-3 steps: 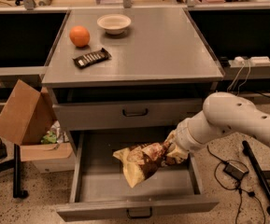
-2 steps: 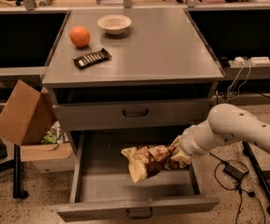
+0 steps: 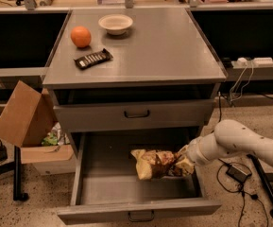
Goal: Place brown chip bag into middle drawer
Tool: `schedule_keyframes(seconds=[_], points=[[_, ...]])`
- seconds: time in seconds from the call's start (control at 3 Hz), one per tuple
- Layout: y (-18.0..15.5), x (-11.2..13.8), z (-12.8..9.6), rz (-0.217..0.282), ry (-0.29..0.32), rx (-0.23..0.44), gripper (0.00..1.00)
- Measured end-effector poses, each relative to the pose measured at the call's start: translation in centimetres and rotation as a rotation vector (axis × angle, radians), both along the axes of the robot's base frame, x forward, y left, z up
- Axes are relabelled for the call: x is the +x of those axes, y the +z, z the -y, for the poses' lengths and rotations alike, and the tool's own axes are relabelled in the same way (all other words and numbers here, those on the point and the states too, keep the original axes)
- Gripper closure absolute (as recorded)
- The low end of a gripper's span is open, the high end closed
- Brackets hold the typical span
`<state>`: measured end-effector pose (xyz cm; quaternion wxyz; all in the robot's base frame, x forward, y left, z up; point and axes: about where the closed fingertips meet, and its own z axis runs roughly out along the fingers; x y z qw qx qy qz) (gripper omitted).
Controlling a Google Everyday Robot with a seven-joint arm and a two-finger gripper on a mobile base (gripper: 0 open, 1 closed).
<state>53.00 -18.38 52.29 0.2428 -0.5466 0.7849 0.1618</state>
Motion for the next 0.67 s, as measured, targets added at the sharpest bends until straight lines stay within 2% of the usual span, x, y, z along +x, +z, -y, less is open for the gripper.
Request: schedule_keyframes(seconds=[0.33,0.67], points=[[-2.2,1.0,0.7,-0.026,-0.032,0.021,1.0],[-3.8,1.7,1.0,-0.06,-0.05,0.037,0.85]])
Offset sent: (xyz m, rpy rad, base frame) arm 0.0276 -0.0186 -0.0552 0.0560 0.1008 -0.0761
